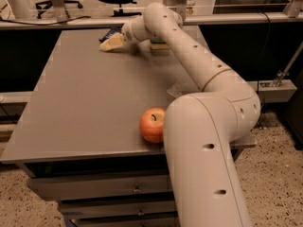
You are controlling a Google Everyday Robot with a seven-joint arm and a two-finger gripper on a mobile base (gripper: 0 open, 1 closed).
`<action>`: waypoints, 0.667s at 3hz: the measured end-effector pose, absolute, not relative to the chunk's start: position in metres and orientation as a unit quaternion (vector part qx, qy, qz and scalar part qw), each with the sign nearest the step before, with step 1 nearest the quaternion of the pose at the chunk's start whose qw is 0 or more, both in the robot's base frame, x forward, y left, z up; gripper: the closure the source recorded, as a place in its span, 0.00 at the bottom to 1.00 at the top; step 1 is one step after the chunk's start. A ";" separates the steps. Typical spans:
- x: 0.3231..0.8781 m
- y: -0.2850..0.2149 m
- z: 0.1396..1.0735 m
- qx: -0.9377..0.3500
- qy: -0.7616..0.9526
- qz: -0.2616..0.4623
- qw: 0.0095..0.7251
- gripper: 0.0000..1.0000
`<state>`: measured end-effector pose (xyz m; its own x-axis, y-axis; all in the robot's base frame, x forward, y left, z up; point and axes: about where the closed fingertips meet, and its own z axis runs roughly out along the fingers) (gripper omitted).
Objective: Move rxbar blueberry near apple
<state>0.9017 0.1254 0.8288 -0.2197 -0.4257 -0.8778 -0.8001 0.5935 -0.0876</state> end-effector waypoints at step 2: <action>0.903 0.128 0.825 -0.401 0.760 0.204 0.469 0.61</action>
Offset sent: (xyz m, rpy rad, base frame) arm 0.0030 -0.0017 0.0034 0.0060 0.0201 -0.0049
